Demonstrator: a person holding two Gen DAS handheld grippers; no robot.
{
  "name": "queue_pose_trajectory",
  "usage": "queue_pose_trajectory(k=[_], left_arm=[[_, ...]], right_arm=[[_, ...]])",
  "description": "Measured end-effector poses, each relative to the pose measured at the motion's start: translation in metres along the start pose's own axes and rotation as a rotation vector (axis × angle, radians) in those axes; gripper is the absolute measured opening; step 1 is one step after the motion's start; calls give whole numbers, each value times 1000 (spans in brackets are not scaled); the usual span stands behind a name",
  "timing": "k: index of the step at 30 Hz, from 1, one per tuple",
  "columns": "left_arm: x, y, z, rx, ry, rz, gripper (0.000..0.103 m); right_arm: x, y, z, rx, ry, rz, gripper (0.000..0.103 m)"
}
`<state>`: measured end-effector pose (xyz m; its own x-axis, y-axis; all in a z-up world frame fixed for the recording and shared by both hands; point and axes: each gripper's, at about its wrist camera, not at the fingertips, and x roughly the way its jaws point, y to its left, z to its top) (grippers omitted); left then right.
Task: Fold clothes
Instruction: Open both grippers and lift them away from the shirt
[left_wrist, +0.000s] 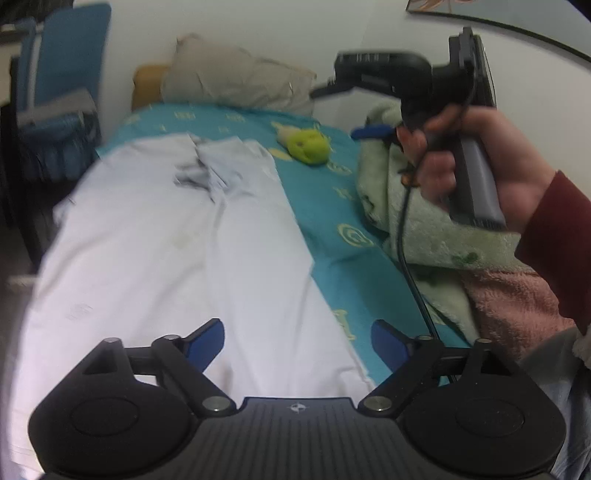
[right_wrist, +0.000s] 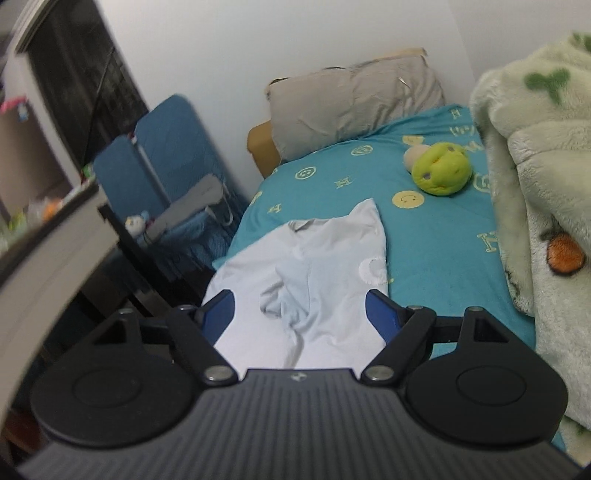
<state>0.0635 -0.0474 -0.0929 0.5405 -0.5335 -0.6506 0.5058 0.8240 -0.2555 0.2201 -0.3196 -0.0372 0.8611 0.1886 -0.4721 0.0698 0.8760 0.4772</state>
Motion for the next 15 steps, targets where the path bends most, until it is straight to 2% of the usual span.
queue_pose_trajectory(k=[4, 8, 12, 15], left_arm=[[36, -8, 1, 26, 61, -10, 75], [51, -3, -1, 61, 80, 19, 76], [33, 24, 16, -13, 2, 58, 87], [18, 53, 33, -87, -83, 93, 95]], right_arm=[[25, -29, 14, 75, 31, 38, 69], [31, -42, 7, 105, 17, 15, 69], [25, -36, 0, 140, -16, 2, 70], [16, -26, -1, 112, -45, 2, 70]])
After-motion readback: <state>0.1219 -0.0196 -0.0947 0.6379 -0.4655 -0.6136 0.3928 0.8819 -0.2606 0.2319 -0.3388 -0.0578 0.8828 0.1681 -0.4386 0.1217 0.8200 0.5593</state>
